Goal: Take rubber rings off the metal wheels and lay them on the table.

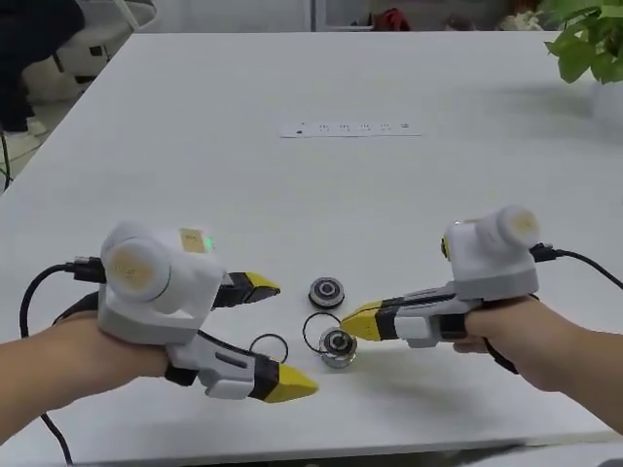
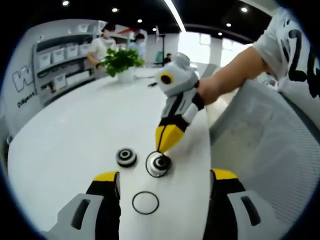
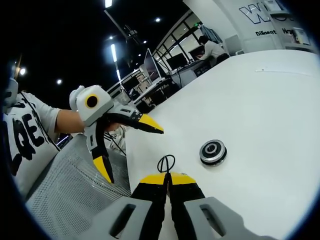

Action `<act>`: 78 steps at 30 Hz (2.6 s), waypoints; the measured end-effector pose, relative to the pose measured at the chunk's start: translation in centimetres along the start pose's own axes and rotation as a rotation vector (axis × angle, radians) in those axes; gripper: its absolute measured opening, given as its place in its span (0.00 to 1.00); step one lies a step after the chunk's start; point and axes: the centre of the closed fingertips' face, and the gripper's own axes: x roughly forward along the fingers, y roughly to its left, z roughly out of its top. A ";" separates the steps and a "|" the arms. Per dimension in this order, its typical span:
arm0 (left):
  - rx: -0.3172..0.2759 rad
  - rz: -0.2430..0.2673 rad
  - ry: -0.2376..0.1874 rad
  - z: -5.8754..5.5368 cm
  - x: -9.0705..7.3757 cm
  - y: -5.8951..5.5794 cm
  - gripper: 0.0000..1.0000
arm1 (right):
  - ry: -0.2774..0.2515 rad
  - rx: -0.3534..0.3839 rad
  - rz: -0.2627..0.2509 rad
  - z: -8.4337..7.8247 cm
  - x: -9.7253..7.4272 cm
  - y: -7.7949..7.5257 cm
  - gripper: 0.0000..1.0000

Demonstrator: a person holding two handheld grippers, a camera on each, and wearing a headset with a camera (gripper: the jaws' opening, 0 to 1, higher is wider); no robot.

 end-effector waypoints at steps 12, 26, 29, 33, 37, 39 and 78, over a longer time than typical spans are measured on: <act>-0.019 0.041 0.006 -1.3 -1.6 0.8 0.77 | 0.023 -0.017 0.021 0.3 1.1 0.5 0.00; -0.047 0.082 0.011 -2.6 -2.9 1.4 0.78 | 0.063 -0.038 0.046 0.4 3.1 1.1 0.00; -0.051 0.086 0.013 -2.8 -3.0 1.4 0.78 | 0.072 -0.042 0.048 0.3 3.4 1.2 0.00; -0.052 0.090 0.017 -3.0 -3.2 1.4 0.78 | 0.087 -0.043 0.052 0.0 3.9 1.3 0.00; -0.057 0.095 0.018 -3.2 -3.3 1.5 0.78 | 0.108 -0.048 0.052 -0.5 4.2 1.4 0.00; -0.057 0.094 0.020 -3.2 -3.3 1.5 0.78 | 0.116 -0.049 0.052 -0.7 4.3 1.3 0.00; -0.064 0.097 0.025 -2.9 -3.3 2.2 0.78 | 0.123 -0.179 0.006 -0.5 3.7 1.3 0.28</act>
